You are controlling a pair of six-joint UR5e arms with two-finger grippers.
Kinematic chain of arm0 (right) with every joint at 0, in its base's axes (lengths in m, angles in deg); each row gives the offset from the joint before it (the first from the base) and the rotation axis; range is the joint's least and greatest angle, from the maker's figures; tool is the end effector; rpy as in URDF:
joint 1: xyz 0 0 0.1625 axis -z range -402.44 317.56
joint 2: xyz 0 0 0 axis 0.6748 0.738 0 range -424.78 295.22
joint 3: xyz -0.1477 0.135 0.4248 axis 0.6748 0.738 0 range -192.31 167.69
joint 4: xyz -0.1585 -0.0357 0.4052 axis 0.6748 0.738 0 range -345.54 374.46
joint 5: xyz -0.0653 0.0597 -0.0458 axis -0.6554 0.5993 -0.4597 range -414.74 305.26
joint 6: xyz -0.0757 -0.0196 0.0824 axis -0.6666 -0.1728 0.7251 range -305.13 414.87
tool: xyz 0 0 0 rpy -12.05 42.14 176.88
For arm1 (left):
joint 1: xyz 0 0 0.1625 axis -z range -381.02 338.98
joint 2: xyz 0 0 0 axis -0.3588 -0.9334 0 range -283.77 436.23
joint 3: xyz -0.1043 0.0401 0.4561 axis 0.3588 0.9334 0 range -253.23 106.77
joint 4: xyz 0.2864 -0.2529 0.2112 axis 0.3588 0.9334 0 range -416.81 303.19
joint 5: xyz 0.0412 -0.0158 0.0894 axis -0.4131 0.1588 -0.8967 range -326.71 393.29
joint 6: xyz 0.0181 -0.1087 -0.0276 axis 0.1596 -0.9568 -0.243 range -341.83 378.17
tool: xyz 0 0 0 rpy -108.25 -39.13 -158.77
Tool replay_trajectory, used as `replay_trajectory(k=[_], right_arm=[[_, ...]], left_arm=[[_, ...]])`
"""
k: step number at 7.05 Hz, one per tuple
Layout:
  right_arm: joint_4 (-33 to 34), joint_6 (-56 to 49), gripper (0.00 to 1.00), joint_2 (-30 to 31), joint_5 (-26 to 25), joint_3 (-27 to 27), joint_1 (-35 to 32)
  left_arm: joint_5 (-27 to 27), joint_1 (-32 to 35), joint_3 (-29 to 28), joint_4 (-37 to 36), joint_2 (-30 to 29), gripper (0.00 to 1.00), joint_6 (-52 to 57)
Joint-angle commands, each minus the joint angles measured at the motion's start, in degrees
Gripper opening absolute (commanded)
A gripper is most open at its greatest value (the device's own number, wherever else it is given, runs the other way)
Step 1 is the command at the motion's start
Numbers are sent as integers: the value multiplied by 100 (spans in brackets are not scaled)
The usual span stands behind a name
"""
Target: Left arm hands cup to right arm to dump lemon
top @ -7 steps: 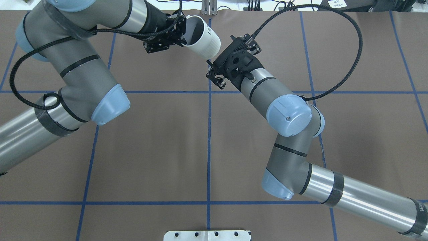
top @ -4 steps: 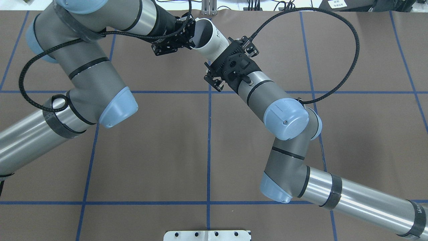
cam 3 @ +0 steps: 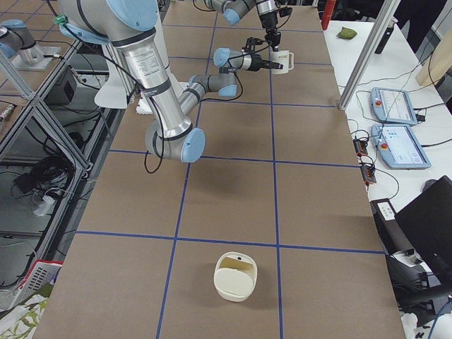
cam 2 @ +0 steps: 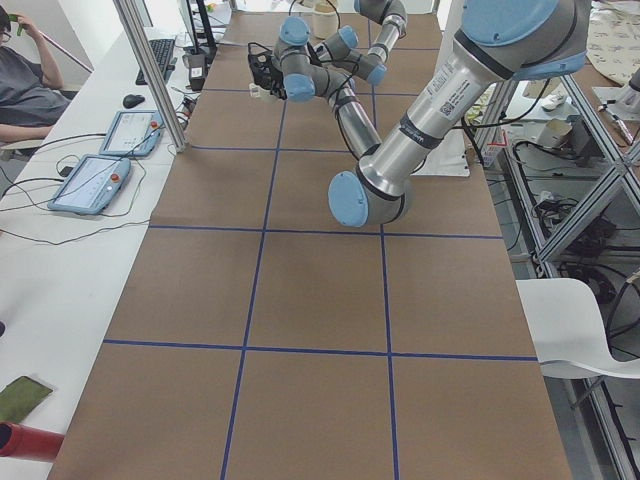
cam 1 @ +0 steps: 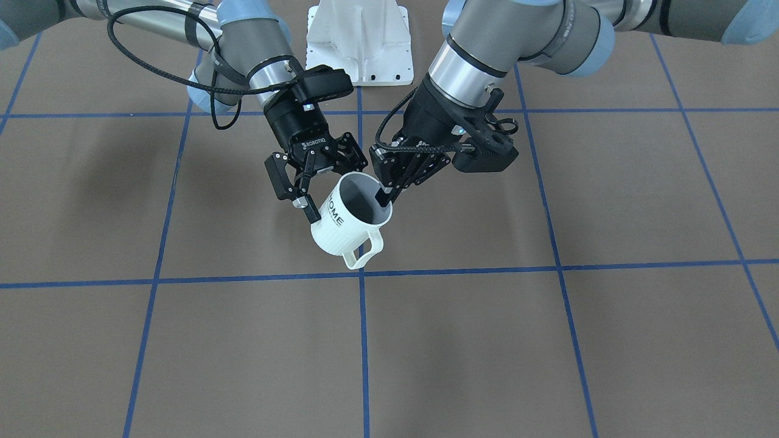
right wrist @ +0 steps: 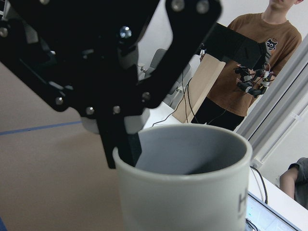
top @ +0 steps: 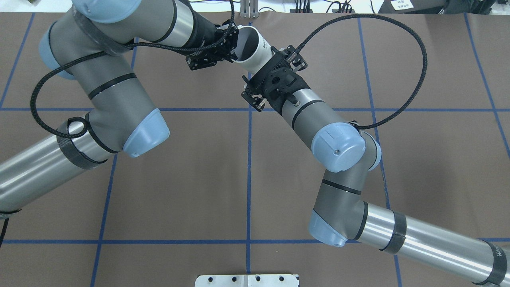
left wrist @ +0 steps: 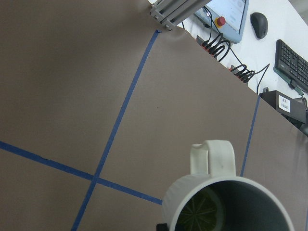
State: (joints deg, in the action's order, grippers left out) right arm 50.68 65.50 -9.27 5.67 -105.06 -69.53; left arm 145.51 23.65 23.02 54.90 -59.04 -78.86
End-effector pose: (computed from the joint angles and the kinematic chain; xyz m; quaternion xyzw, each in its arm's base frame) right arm -0.5315 -0.4846 0.1966 0.6597 -0.2695 -0.1350 0.6885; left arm 0.4497 -0.5716 0.1024 0.0425 0.6038 -0.2401 0.7589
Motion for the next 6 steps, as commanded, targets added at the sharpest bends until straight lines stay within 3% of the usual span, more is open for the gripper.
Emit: replay_trajectory(k=[1, 6], right_arm=[[-1, 0, 98, 4, -12, 2, 2], [-1, 0, 98, 13, -205, 20, 2]], left_arm=[[-68, -64, 8, -9, 10, 0, 0], [-68, -108, 26, -9, -25, 0, -17]])
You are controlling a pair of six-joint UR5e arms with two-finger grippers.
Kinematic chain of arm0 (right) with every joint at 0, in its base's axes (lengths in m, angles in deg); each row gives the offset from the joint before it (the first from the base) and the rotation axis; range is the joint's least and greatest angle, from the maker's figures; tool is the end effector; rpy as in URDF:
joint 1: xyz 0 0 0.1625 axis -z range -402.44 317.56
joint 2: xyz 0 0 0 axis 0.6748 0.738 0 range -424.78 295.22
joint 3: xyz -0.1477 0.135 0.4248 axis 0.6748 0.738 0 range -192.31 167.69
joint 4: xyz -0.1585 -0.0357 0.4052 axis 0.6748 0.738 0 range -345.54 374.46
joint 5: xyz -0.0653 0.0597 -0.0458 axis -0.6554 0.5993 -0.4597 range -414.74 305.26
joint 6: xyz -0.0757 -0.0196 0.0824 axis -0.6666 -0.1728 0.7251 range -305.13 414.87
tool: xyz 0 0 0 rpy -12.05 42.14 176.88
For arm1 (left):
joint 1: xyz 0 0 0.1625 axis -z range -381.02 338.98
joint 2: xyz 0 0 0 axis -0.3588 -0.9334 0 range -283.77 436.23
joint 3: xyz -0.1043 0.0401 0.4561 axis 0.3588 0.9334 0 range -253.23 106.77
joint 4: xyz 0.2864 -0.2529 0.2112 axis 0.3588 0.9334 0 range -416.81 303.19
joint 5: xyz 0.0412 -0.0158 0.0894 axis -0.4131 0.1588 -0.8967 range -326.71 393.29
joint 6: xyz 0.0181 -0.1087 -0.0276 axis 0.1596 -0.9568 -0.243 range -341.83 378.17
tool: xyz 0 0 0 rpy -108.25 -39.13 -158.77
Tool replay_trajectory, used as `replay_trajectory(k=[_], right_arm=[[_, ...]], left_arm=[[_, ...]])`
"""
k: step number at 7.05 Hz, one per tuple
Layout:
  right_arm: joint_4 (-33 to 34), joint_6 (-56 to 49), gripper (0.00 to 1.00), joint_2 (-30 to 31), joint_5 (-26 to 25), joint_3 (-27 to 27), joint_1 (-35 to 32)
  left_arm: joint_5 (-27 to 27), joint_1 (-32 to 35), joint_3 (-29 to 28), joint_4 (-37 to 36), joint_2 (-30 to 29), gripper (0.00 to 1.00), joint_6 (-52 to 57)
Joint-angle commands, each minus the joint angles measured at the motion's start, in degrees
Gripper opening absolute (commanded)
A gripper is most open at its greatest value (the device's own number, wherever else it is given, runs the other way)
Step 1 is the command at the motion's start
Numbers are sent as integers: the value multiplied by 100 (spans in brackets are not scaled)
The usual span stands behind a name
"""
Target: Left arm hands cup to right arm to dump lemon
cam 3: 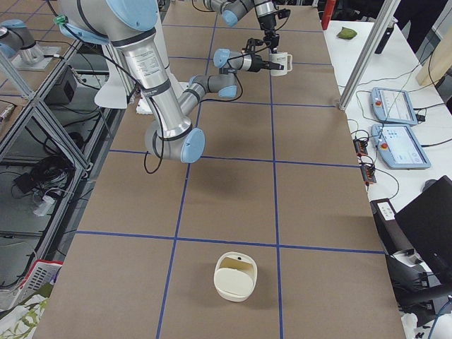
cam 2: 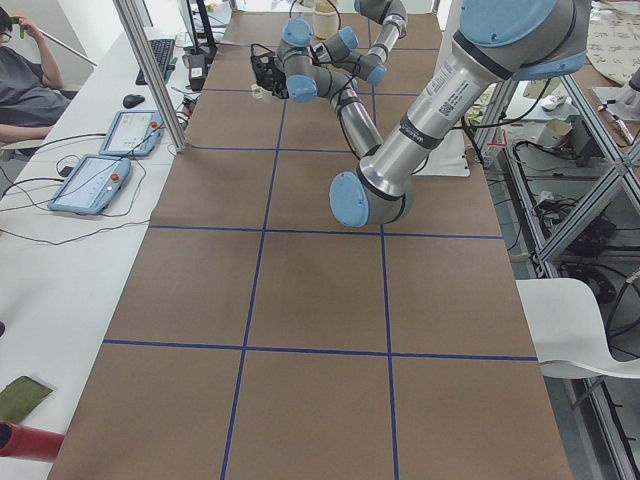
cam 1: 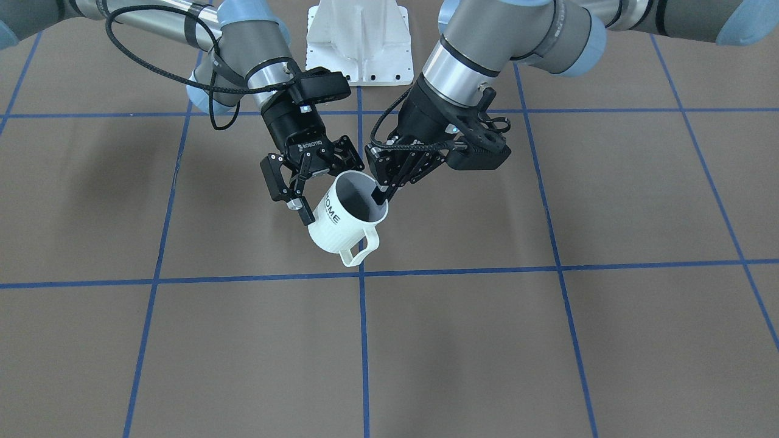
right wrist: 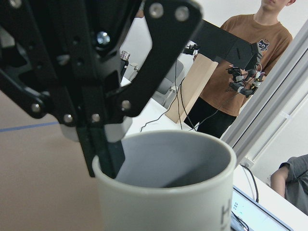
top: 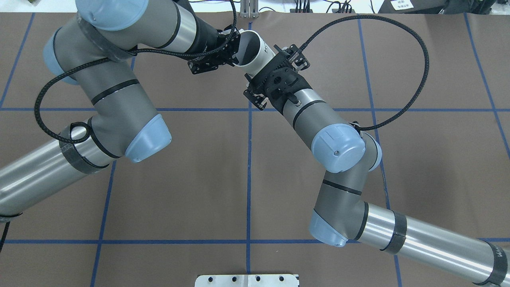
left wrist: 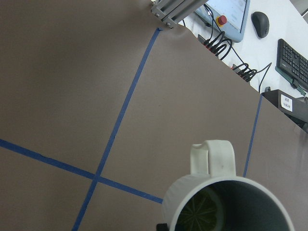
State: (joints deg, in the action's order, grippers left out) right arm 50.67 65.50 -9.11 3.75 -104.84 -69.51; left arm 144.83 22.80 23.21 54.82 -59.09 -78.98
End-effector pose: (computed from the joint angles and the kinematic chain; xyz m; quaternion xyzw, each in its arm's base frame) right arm -0.5295 -0.4870 0.2002 0.6625 -0.2568 -0.1249 0.6925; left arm 0.4567 -0.5653 0.1008 0.0426 0.6043 -0.2382 0.7591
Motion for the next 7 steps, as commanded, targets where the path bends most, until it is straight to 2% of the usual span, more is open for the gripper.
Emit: replay_trajectory(k=[1, 7], right_arm=[[0, 0, 98, -4, -13, 7, 9], [0, 0, 98, -3, -13, 7, 9]], left_arm=[[9, -23, 7, 0, -20, 0, -6], [17, -111, 68, 9, -38, 0, 3]])
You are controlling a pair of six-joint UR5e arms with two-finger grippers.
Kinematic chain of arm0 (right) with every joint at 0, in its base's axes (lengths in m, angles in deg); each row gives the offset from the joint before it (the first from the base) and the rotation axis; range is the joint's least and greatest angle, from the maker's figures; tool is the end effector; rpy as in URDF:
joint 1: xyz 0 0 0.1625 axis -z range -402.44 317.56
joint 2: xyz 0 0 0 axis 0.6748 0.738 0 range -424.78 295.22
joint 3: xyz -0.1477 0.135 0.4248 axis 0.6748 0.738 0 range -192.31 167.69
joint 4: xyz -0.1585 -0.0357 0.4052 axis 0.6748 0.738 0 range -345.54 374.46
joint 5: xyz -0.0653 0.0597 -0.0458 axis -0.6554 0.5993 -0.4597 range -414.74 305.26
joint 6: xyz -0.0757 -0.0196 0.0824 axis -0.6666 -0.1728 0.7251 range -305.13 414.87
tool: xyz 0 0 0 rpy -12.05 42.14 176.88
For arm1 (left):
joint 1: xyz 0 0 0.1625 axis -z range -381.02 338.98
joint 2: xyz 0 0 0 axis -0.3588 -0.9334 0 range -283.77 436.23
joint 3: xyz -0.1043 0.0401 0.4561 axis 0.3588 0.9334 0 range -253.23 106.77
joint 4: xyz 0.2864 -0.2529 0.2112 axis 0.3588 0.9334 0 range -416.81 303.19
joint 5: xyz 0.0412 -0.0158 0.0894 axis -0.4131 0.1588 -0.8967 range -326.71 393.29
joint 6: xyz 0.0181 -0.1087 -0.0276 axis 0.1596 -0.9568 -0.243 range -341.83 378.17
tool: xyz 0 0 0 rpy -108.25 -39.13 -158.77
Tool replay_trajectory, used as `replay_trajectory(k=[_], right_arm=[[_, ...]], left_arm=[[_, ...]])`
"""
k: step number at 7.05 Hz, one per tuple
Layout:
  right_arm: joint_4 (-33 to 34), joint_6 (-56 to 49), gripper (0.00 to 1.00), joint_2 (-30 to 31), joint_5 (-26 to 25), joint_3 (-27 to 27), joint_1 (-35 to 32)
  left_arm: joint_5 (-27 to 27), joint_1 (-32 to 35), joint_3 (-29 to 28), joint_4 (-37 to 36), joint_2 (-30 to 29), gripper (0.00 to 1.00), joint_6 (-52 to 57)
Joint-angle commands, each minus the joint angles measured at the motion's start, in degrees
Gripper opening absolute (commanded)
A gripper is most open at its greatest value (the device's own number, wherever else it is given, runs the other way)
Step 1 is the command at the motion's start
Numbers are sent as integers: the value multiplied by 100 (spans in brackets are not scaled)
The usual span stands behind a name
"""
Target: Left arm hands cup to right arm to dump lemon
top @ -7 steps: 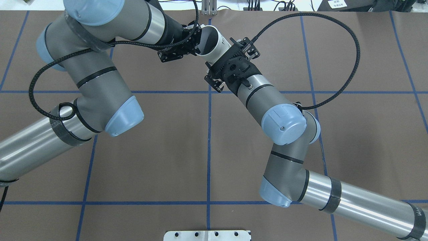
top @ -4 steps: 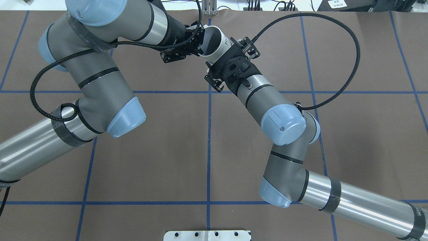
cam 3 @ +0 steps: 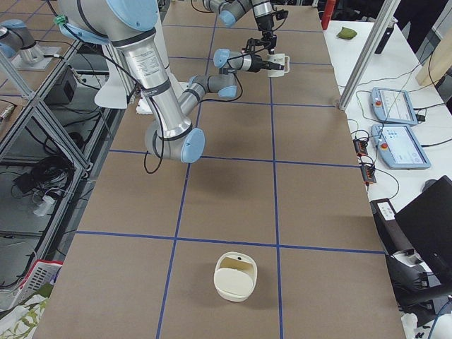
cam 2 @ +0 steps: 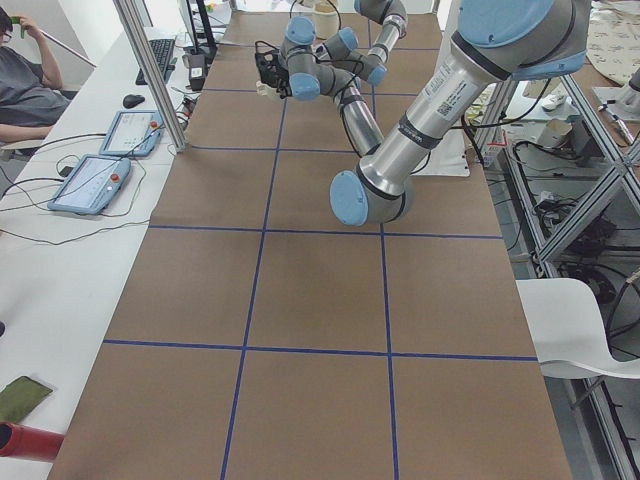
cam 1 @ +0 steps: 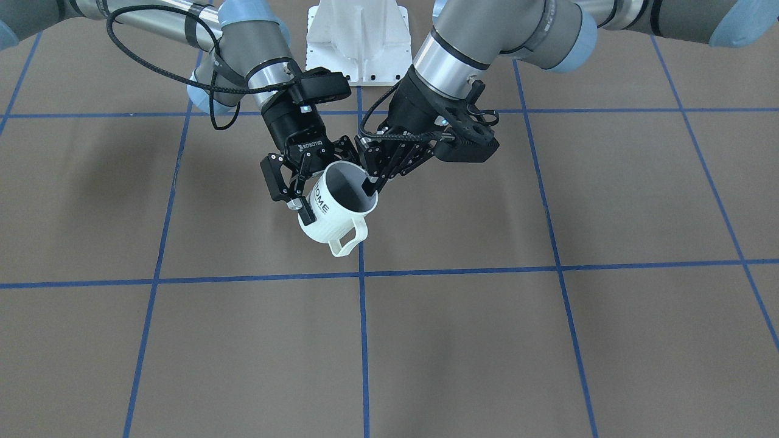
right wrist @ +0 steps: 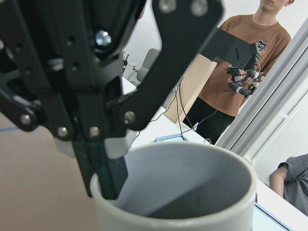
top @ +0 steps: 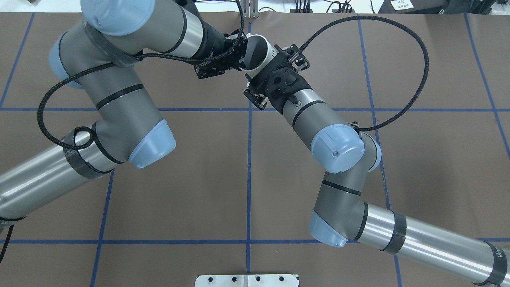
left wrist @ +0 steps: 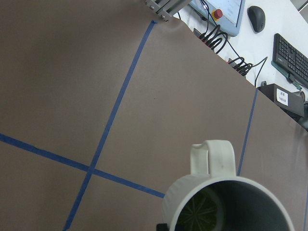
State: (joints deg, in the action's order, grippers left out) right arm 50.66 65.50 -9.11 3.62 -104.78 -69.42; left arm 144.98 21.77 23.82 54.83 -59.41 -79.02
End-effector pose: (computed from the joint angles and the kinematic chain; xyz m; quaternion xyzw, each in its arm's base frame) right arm -0.5304 -0.4865 0.2006 0.6624 -0.2564 -0.1249 0.6928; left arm 0.4636 -0.5536 0.0926 0.0387 0.6107 -0.2277 0.7574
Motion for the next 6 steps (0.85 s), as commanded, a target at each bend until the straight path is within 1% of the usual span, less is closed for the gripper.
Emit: replay_trajectory(k=[1, 3, 4, 5, 6], right_arm=[[0, 0, 98, 6, 0, 0, 0], [0, 0, 98, 6, 0, 0, 0], [0, 0, 94, 15, 0, 0, 0], [9, 0, 79, -20, -17, 0, 9], [9, 0, 58, -12, -26, 0, 9]], left_arm=[[11, -52, 7, 7, -6, 0, 7], [20, -79, 25, 7, -6, 0, 16], [29, -79, 25, 7, -6, 0, 51], [63, -79, 33, 7, -6, 0, 77], [55, -87, 33, 7, 3, 89, 138]])
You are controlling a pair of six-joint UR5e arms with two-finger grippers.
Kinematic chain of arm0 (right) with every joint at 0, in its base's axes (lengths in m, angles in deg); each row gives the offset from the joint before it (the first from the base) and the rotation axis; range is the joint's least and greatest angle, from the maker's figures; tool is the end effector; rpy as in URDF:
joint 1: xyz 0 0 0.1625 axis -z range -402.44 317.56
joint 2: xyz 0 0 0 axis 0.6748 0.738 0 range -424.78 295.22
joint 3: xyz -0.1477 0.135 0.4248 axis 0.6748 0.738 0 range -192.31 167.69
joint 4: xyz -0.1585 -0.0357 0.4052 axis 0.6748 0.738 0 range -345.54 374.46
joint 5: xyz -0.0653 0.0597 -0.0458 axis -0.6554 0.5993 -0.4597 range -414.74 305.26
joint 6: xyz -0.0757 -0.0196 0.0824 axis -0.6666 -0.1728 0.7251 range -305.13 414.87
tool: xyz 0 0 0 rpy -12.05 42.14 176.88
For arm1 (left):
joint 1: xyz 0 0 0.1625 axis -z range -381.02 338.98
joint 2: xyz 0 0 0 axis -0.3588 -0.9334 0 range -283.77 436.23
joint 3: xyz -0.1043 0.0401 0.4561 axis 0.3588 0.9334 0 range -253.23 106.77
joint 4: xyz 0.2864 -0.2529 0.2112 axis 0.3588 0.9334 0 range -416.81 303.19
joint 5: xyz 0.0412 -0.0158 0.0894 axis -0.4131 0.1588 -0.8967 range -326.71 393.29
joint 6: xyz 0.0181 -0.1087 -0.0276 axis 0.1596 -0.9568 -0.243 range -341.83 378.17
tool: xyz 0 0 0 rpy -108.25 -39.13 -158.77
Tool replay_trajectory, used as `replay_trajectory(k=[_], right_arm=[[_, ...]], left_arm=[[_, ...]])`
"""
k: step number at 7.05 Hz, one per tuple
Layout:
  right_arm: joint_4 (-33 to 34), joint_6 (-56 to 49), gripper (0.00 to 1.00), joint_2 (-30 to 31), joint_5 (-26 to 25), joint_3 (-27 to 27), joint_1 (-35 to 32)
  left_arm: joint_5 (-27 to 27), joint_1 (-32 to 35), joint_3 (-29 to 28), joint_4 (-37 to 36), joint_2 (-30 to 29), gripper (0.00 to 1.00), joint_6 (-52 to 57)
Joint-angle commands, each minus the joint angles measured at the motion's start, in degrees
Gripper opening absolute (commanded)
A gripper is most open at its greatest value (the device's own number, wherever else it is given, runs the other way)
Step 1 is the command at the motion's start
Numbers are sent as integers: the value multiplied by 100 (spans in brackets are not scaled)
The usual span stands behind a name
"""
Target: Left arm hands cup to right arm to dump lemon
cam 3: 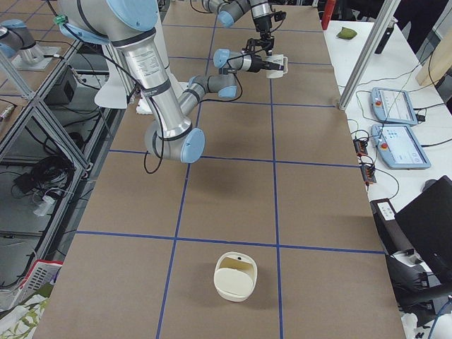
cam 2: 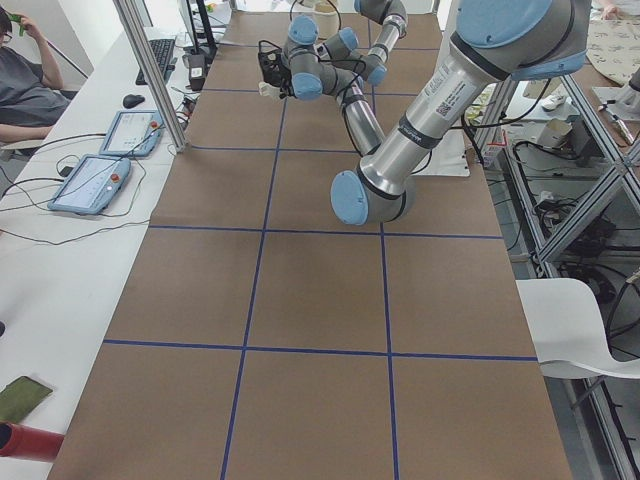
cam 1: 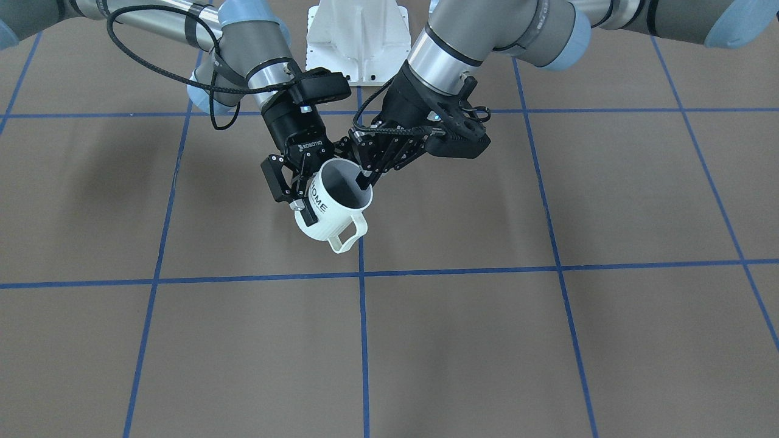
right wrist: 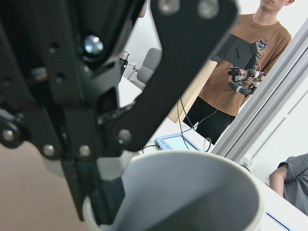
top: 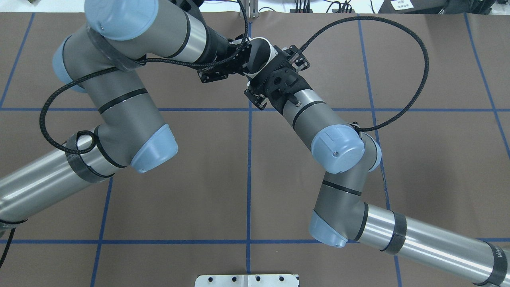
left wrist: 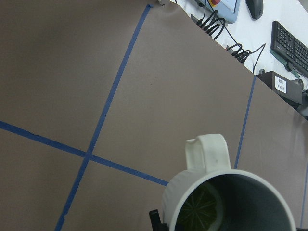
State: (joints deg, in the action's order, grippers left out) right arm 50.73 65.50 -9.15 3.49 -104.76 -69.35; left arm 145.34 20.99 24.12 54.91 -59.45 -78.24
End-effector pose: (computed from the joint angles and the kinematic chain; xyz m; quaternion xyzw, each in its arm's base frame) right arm -0.5310 -0.4861 0.2004 0.6623 -0.2558 -0.1247 0.6931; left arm 0.4696 -0.5451 0.0899 0.0376 0.6137 -0.2141 0.7590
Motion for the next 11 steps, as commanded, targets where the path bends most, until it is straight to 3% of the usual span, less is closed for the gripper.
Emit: replay_trajectory(k=[1, 3, 5, 8, 10, 11], right_arm=[[2, 9, 55, 0, -5, -1, 2], [-7, 1, 55, 27, -5, -19, 2], [-77, 88, 55, 27, -5, -45, -42], [-51, 937, 55, 79, 48, -115, -489], [-16, 2146, 55, 263, 83, -115, -805], [-24, 2485, 55, 377, 388, -124, -1015]], left_arm=[[10, -10, 99, 0, 33, 100, 96], [193, 69, 231, -18, 69, 100, 524], [999, 708, 232, -193, 130, 100, 947], [1925, 1728, 311, -220, 1085, 100, 2524], [2049, 2352, 355, -220, 1971, 100, 4401], [2049, 2633, 329, -246, 2376, 100, 5395]])
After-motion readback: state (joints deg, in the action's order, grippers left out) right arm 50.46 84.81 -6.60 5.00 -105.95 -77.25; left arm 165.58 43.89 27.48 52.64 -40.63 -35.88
